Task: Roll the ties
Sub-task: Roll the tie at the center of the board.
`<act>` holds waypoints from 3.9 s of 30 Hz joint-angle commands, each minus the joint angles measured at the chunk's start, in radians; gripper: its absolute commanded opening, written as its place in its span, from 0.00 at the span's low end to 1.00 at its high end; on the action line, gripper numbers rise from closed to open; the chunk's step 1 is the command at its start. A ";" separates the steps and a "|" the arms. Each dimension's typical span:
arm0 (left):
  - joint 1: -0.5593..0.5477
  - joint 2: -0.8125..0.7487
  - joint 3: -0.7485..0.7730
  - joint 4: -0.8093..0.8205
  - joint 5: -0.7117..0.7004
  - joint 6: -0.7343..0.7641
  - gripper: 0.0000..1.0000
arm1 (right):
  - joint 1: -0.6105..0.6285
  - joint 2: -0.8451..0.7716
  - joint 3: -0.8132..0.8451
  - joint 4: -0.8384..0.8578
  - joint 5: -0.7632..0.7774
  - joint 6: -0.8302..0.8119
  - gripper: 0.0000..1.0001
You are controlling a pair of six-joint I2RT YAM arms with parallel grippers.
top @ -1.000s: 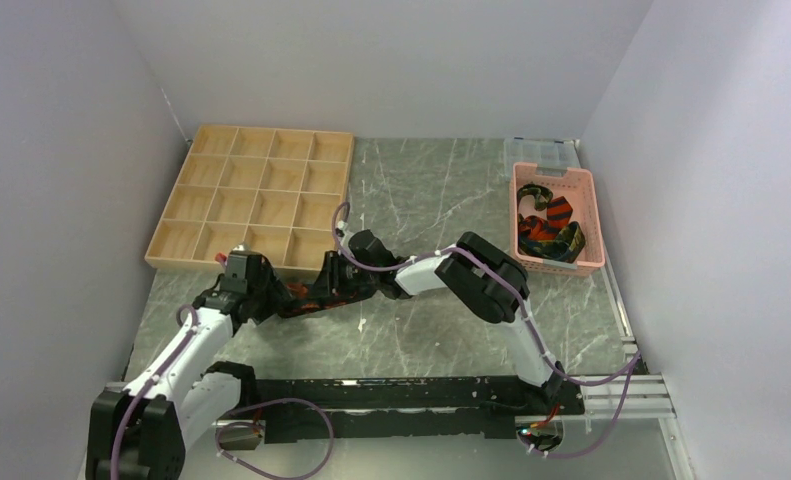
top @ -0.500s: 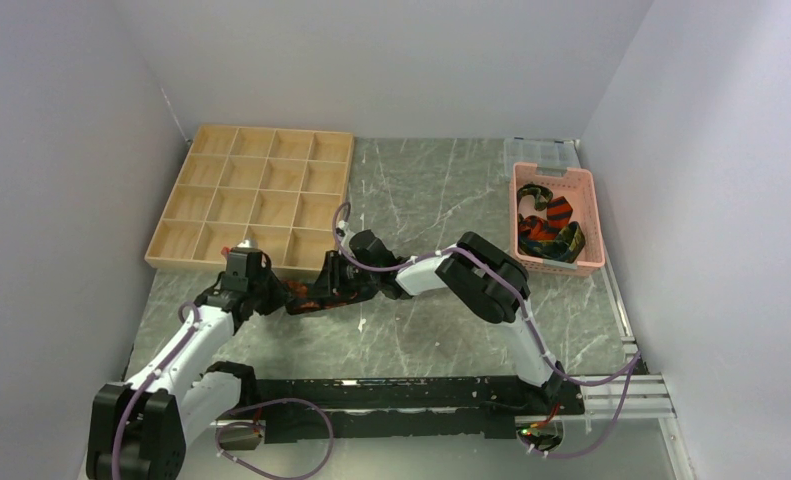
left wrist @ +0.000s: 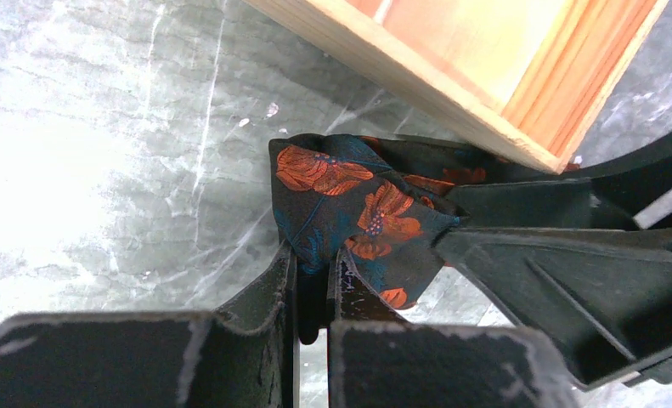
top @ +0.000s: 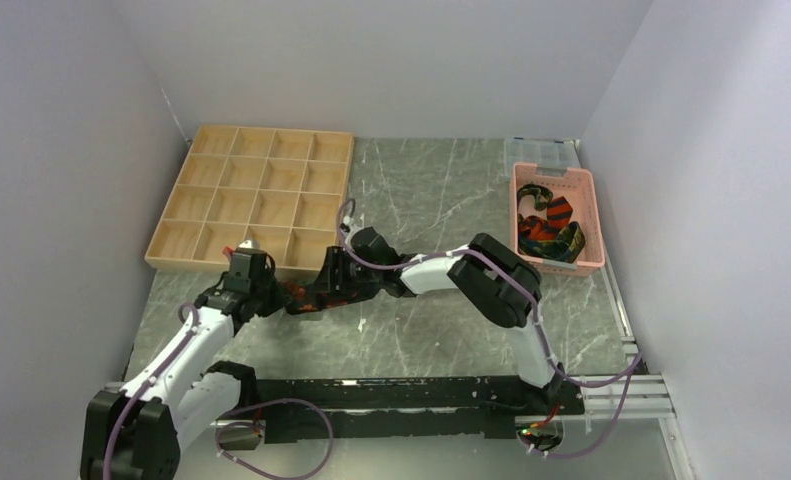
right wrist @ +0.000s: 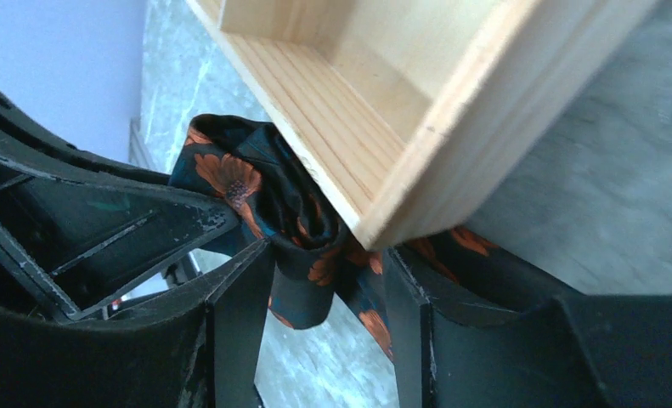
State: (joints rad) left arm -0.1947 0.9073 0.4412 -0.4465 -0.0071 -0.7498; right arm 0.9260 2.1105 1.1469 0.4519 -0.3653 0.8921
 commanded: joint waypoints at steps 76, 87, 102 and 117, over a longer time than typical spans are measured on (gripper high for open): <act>-0.752 0.639 0.500 -0.628 -0.919 -0.550 0.03 | -0.058 -0.161 -0.312 0.342 -0.101 0.149 0.19; -0.752 0.599 0.449 -0.611 -0.918 -0.602 0.03 | -0.017 -0.026 -0.142 0.218 -0.145 0.170 0.40; -0.752 0.548 0.404 -0.555 -0.888 -0.574 0.03 | -0.015 0.095 0.013 0.168 -0.073 0.177 0.29; -0.752 0.519 0.373 -0.549 -0.893 -0.590 0.03 | -0.016 0.119 0.056 0.298 -0.090 0.153 0.24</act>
State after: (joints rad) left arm -0.9432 1.4502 0.8227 -1.0061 -0.8970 -1.3216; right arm 0.9134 2.2135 1.1400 0.6594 -0.4808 1.0744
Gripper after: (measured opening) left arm 0.113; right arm 0.247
